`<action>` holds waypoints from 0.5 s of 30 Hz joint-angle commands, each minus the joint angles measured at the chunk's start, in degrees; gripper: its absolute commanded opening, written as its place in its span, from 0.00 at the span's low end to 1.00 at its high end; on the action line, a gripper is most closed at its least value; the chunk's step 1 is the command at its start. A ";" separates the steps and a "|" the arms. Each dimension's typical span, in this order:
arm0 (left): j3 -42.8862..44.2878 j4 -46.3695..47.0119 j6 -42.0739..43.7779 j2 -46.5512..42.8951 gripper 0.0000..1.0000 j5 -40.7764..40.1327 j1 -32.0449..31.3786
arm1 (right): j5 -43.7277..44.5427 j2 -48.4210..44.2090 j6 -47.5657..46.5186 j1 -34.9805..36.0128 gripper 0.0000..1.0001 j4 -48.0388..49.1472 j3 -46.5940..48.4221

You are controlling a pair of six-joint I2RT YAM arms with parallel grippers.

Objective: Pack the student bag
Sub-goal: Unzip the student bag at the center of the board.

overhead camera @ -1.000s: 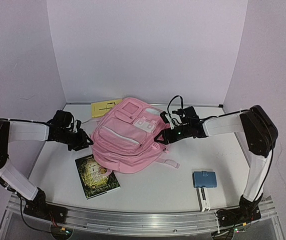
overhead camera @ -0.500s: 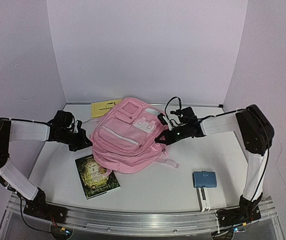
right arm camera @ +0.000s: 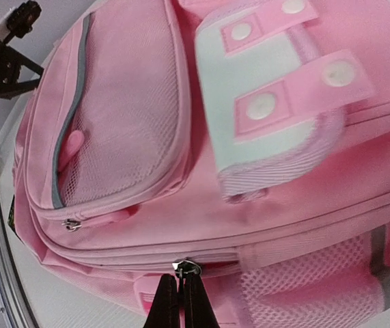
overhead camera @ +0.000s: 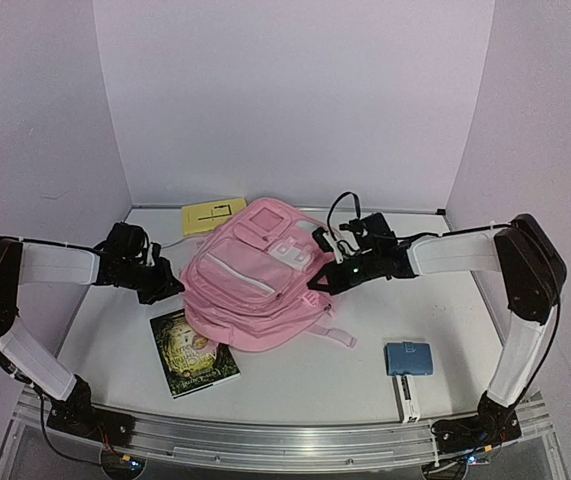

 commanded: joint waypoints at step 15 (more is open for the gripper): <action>-0.65 2.81 -7.41 -6.39 0.00 -9.36 -7.17 | 10.73 -1.36 18.55 21.62 0.00 -4.73 9.49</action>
